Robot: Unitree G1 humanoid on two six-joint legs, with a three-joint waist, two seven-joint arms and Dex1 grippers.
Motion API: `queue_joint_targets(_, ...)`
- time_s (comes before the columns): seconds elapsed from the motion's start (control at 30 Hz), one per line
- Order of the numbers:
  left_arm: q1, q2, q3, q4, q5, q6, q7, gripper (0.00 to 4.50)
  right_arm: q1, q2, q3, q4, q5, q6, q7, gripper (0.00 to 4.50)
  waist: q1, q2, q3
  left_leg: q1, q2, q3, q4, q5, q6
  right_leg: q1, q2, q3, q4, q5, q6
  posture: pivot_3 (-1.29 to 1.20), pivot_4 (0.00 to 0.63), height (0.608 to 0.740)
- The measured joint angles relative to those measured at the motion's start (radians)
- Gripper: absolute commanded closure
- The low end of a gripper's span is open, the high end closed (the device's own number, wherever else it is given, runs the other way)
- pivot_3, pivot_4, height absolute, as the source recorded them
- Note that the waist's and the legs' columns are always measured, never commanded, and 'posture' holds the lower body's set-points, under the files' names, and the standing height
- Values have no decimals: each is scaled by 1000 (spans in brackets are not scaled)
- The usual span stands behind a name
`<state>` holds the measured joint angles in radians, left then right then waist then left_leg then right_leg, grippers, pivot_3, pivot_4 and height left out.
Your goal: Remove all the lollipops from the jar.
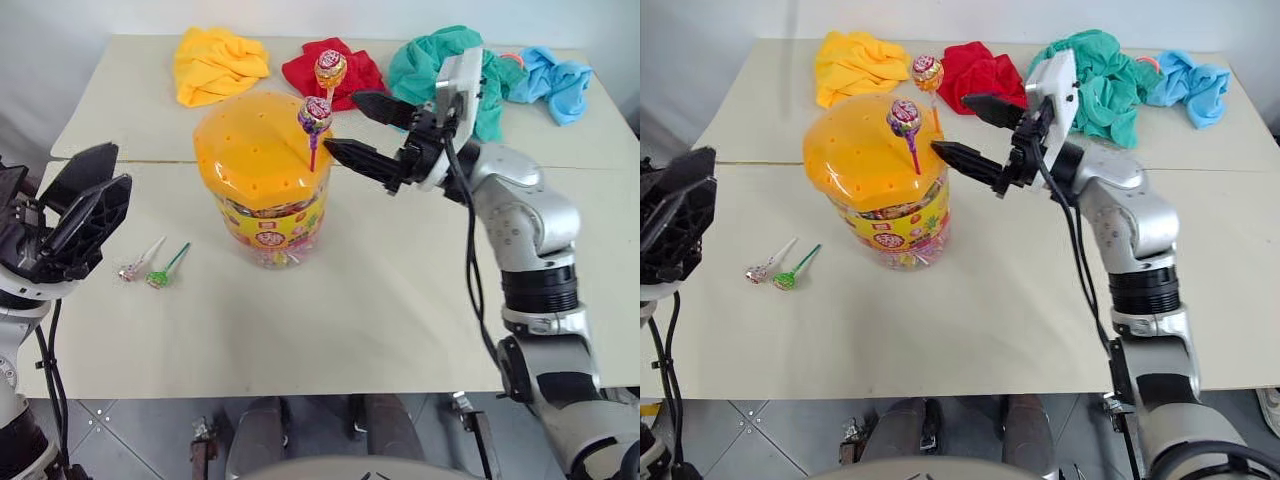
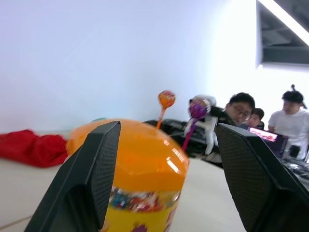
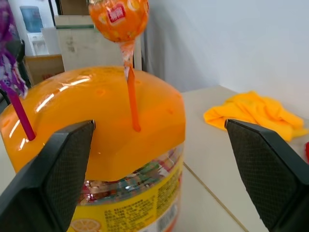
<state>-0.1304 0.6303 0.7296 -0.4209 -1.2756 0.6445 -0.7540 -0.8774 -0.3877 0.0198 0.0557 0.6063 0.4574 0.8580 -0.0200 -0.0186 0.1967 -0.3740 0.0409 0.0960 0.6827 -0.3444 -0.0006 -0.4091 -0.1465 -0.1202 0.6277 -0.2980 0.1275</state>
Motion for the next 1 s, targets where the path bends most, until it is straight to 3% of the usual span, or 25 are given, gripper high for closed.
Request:
queue_joint_targets(0.03, 0, 0, -5, 3, 0, -3, 1, 1202, -14, 8, 0, 6, -4, 0, 1, 0, -5, 0, 0, 0, 0, 0, 0, 0, 0, 0, 0, 0, 0, 0, 0, 0, 150, 740)
queue_joint_targets(0.13, 3, 0, -10, 4, 0, -8, -1, 1177, -23, 23, 0, 16, -14, -4, 5, 605, -8, 0, 0, 0, 0, 0, 0, 0, 0, 0, 1, 0, 0, 0, 0, 0, 150, 740)
queue_joint_targets(0.5, 27, 0, -33, 40, 3, -47, -36, 1177, -30, 84, -4, 31, -24, -26, 24, 4440, -9, 0, 0, 0, 0, 1, 0, 0, 0, 0, 1, 0, 0, 0, 0, 0, 150, 740)
queue_joint_targets(0.67, 45, 30, -43, 112, 5, -43, -126, 1177, -53, 117, -131, 58, 69, -64, 18, 4475, -6, 0, 0, -2, 0, 4, 0, 0, 0, 0, 1, 0, -1, 0, 0, 0, 150, 740)
queue_joint_targets(0.73, 51, 63, -49, 134, 5, -29, -183, 1177, -63, 82, -196, 61, 123, -51, 23, 4475, -5, 0, 0, -2, 0, 3, 0, 0, 0, 0, 1, 0, -1, 0, 0, 0, 150, 740)
queue_joint_targets(0.83, 44, 145, -74, 164, 8, 10, -253, 1177, -18, -119, -195, 48, 120, 32, 94, 4475, 4, 0, 0, -3, 0, 3, 0, -1, 1, 0, 1, 0, -2, 0, 0, 0, 150, 740)
queue_joint_targets(0.93, 57, 203, -98, 160, 44, 20, -332, 1177, 95, -402, -128, 54, 31, 142, 202, 4475, 11, 1, 0, -2, 0, 6, -1, -3, 2, -1, 1, 1, -4, 0, 0, 0, 150, 740)
queue_joint_targets(1.0, 79, 213, -134, 151, 95, 7, -385, 1177, 199, -559, -57, 65, -84, 117, 270, 4475, 13, 2, 1, -2, 1, 9, -1, -3, 2, -2, 1, 0, -6, 0, 0, 0, 150, 740)
